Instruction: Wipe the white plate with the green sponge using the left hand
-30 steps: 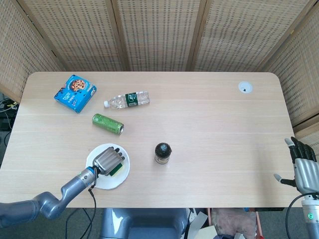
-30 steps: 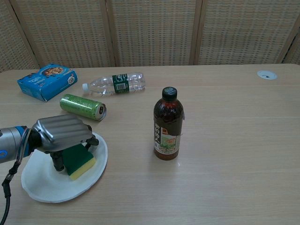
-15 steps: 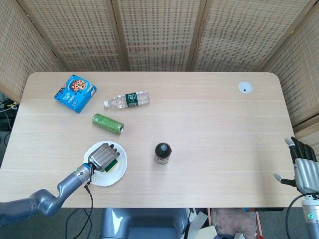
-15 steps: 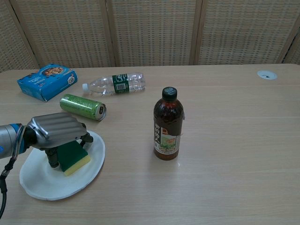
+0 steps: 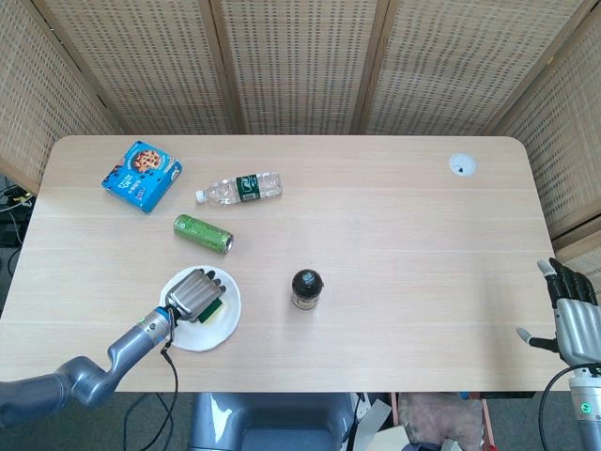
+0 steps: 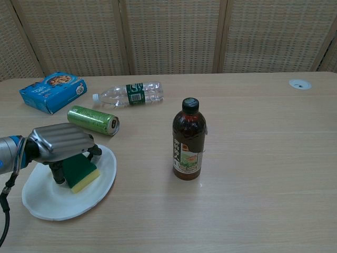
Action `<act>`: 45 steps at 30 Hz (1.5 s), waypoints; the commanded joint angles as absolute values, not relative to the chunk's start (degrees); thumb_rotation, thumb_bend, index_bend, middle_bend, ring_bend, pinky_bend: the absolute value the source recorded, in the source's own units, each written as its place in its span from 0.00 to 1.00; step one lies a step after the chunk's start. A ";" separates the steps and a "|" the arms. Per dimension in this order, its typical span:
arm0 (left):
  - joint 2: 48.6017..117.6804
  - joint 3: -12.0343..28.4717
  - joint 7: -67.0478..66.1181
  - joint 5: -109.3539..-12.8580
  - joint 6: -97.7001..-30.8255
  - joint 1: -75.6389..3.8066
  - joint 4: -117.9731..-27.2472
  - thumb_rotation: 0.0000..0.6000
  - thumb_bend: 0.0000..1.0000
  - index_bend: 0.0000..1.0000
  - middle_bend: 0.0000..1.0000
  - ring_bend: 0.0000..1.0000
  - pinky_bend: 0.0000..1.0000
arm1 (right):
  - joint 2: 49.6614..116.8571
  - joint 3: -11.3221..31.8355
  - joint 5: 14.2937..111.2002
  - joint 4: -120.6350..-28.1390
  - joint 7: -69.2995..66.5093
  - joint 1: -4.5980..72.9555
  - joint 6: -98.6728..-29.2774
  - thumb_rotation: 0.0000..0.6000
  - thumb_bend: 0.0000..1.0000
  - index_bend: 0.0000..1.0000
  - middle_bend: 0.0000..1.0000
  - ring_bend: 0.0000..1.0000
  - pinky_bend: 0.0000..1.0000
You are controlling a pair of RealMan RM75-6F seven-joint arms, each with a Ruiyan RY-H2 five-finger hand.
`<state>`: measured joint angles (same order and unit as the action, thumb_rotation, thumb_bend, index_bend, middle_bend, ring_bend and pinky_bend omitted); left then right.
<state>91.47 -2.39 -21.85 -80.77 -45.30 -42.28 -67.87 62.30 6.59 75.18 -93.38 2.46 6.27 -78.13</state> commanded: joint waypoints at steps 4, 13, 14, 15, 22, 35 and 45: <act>90.87 -2.21 -19.87 -80.87 -45.15 -42.14 -66.64 1.00 0.16 0.58 0.46 0.30 0.47 | 62.26 6.59 75.14 -93.51 2.48 6.29 -78.09 1.00 0.00 0.00 0.00 0.00 0.00; 91.55 -3.07 -20.65 -82.91 -45.12 -42.80 -70.96 1.00 0.16 0.58 0.46 0.30 0.47 | 62.23 6.62 75.03 -93.45 2.39 6.29 -78.05 1.00 0.00 0.00 0.00 0.00 0.00; 91.65 -3.09 -20.93 -82.87 -45.01 -42.85 -71.33 1.00 0.16 0.58 0.46 0.30 0.47 | 62.22 6.63 75.00 -93.44 2.35 6.31 -77.99 1.00 0.00 0.00 0.00 0.00 0.00; 91.82 -3.12 -21.48 -82.76 -44.80 -42.93 -71.60 1.00 0.16 0.58 0.46 0.30 0.47 | 62.18 6.66 74.95 -93.39 2.27 6.31 -77.96 1.00 0.00 0.00 0.00 0.00 0.00; 91.70 -2.26 -23.51 -80.56 -44.89 -42.53 -69.28 1.00 0.16 0.58 0.46 0.30 0.47 | 62.04 6.65 75.05 -93.41 1.91 6.27 -77.98 1.00 0.00 0.00 0.00 0.00 0.00; 86.15 -1.10 -15.61 -83.34 -49.39 -41.89 -73.36 1.00 0.18 0.59 0.46 0.30 0.48 | 62.03 6.58 75.22 -93.60 2.10 6.20 -78.19 1.00 0.00 0.00 0.00 0.00 0.00; 86.28 -4.32 -17.12 -82.66 -45.83 -40.83 -72.91 1.00 0.18 0.59 0.47 0.30 0.48 | 62.07 6.52 75.33 -93.79 2.30 6.10 -78.44 1.00 0.00 0.00 0.00 0.00 0.00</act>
<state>85.31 -4.08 -16.79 -83.00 -46.41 -41.06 -74.02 62.08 6.51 75.33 -93.78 2.31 6.10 -78.43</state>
